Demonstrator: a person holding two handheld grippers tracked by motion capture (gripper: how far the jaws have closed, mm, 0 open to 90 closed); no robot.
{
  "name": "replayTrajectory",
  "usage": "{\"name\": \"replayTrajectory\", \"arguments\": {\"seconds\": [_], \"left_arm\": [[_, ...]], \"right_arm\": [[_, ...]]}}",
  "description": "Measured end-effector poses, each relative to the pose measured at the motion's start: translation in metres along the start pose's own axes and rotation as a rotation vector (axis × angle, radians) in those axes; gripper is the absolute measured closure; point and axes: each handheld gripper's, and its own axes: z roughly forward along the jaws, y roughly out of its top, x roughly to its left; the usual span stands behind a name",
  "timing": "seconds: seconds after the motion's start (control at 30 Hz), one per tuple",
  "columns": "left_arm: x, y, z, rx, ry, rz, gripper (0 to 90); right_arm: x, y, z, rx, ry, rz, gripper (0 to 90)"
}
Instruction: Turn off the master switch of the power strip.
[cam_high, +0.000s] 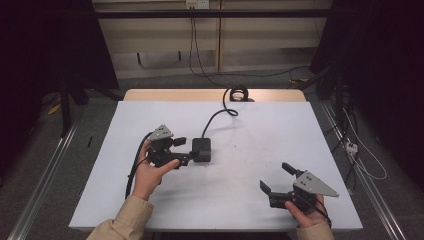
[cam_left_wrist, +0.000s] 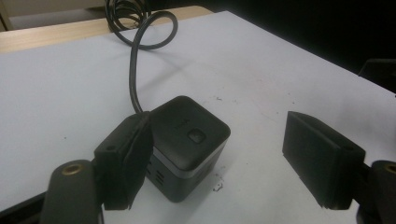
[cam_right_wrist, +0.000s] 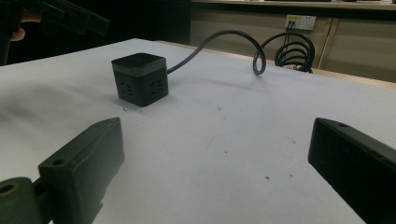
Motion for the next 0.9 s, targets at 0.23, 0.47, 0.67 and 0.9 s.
{"name": "replayTrajectory", "arguments": {"seconds": [0.23, 0.47, 0.67, 0.9], "left_arm": [[0.003, -0.006, -0.009, -0.006, 0.009, -0.004, 19.3], [0.006, -0.012, -0.019, -0.01, 0.024, -0.002, 16.4], [0.01, -0.016, -0.029, -0.016, 0.038, -0.002, 14.4], [0.012, -0.022, -0.037, -0.013, 0.049, 0.001, 12.9]], "right_arm": [[0.0, 0.0, 0.0, 0.0, 0.001, -0.002, 3.3], [0.001, 0.0, 0.0, 0.001, 0.001, -0.002, 3.3], [0.001, 0.0, 0.0, 0.001, 0.001, -0.001, 3.4], [0.0, 0.0, 0.0, 0.001, 0.001, -0.003, 3.4]]}}
